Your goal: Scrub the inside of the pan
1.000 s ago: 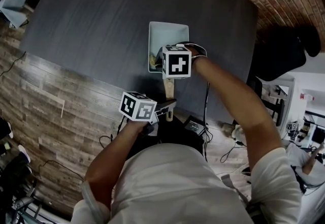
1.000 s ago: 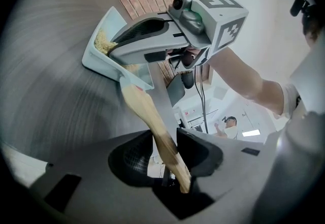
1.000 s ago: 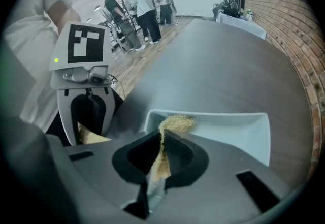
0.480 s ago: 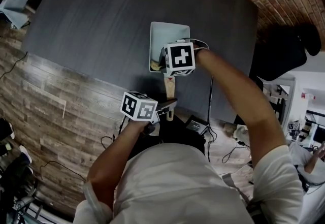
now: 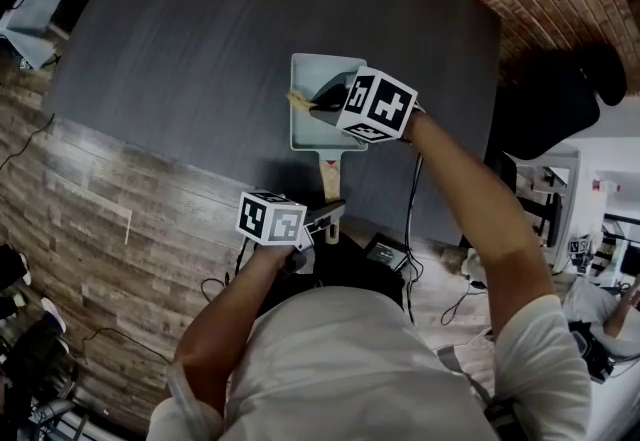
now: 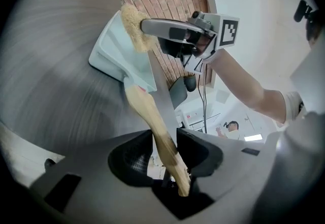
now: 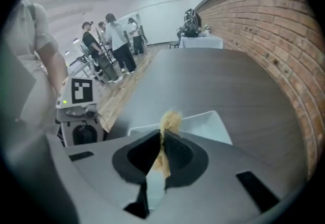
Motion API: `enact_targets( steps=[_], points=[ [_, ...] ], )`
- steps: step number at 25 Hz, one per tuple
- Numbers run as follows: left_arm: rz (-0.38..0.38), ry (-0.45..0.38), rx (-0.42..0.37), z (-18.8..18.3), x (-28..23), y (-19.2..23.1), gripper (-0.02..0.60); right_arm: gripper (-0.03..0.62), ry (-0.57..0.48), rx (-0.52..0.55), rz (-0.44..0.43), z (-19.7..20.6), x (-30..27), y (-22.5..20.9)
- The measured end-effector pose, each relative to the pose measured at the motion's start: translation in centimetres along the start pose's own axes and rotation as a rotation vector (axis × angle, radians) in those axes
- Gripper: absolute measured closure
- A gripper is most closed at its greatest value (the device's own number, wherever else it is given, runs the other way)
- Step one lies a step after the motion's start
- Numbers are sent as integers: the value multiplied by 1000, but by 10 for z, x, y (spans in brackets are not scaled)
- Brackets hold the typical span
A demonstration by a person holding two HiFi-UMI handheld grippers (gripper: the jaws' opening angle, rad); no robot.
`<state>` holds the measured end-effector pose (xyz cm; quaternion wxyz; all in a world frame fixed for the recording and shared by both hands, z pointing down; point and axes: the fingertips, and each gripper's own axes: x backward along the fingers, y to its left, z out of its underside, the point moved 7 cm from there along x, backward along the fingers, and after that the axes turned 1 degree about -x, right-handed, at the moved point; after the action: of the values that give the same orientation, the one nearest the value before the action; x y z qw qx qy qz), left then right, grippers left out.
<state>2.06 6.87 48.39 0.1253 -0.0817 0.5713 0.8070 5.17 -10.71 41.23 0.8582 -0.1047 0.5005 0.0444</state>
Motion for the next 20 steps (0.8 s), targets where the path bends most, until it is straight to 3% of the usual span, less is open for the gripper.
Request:
enact_targets(
  steps=[3,7,12,20],
  points=[
    [4,8,0,-1,-1,0,434,562,82,144,224,1,2,-15],
    [13,16,6,-2,-2,0,430,562,304,538,424,7,-8,-21],
    [20,9,45,-1,-3,1,437,562,475,967,508,14,-28,-22],
    [32,25,91,-2,2,4,451,562,589,1318,571,11,-41,-33]
  ],
)
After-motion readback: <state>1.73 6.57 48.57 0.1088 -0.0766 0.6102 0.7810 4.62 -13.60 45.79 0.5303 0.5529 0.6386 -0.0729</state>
